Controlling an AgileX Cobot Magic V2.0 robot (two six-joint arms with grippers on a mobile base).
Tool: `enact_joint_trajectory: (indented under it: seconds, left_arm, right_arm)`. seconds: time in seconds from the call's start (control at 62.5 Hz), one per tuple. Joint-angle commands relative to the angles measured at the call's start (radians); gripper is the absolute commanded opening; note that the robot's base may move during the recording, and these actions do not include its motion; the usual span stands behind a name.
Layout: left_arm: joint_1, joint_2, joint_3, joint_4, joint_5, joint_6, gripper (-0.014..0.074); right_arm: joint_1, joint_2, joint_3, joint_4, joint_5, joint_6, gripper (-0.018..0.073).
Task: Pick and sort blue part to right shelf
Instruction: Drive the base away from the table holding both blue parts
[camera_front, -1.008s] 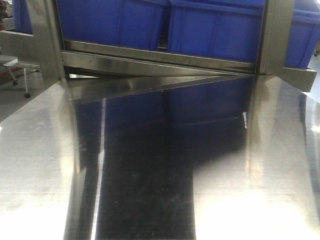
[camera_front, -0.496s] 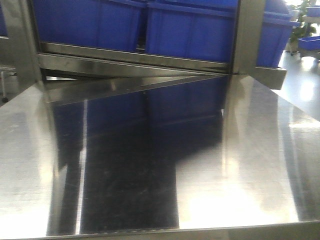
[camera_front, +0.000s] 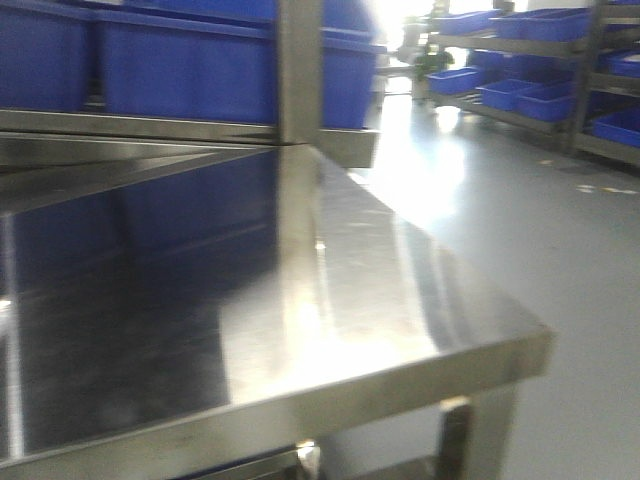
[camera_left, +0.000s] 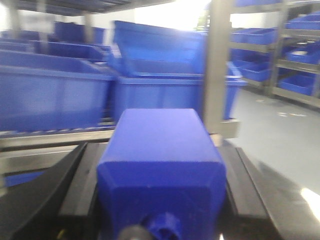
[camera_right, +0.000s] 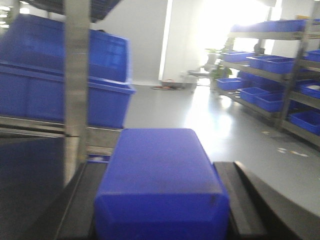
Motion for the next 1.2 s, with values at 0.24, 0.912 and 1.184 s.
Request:
enact_joint_trajectory:
  seconds: [0.24,0.912,1.184]
  left_arm:
    - [0.000,0.011,-0.030,-0.003,-0.092,0.000,0.0386]
    - [0.000,0.011,-0.030,-0.003,-0.092,0.000,0.0386]
    - [0.000,0.011,-0.030,-0.003,-0.092,0.000,0.0386]
  right_arm:
    - [-0.007,0.007,-0.031,-0.009,-0.090,-0.007,0.0356]
    - [-0.007,0.007,-0.031,-0.009,-0.090,-0.007,0.0356]
    - [-0.007,0.007,-0.031,-0.009,-0.090,-0.007,0.0356]
